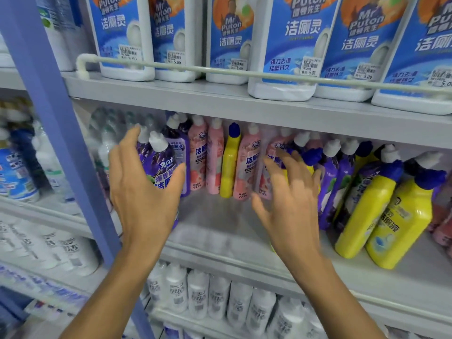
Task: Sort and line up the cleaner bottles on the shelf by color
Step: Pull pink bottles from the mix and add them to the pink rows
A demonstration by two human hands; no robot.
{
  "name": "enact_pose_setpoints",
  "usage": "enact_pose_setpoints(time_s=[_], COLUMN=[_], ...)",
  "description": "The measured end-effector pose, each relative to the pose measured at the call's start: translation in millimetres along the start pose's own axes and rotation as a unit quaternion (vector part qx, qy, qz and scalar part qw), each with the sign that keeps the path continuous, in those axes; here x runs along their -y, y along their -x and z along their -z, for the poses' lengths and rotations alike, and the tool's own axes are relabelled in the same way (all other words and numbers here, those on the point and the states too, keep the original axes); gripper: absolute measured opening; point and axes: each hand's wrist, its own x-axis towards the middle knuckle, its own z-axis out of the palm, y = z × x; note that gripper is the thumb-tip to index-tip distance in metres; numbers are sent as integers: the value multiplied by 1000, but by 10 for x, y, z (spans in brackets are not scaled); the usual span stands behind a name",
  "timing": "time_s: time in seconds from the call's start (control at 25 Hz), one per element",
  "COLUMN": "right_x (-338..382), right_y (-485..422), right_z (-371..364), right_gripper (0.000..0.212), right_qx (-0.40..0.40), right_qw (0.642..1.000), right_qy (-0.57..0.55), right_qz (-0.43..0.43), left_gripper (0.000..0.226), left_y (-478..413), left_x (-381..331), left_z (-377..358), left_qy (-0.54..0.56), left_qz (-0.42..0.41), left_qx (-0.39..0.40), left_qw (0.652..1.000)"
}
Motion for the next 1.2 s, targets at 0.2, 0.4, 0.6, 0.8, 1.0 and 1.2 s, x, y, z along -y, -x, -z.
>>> enact_pose_setpoints(time_s=[0.2,0.4,0.6,0.8,1.0,1.2], right_x=[118,-227,-136,118,327,254], right_y=[-194,-132,-403,-1057,-1708,-1854], right_z=[-323,-973,-1211,-1329,-1462,-1669], right_gripper=[59,74,86,56,16,35], right_qx=[20,131,112,77,87,104], right_qw=[986,870,866,904,949,960], right_qy=[-168,-408,-409,-382,-268,-237], right_qz=[13,-244,-264,-174,-140,-111], left_gripper=[70,84,77,54,36,27], left_y=[46,123,-147,-448,-980,-1294], left_x=[-58,554,726,585,482,714], left_z=[-340,-976,-1402,-1631,-1943,-2145], left_qy=[163,118,129,143,164,124], left_qz=[49,183,212,152,36,60], left_qx=[141,213,203,144,55,121], left_qw=[975,953,947,967,984,983])
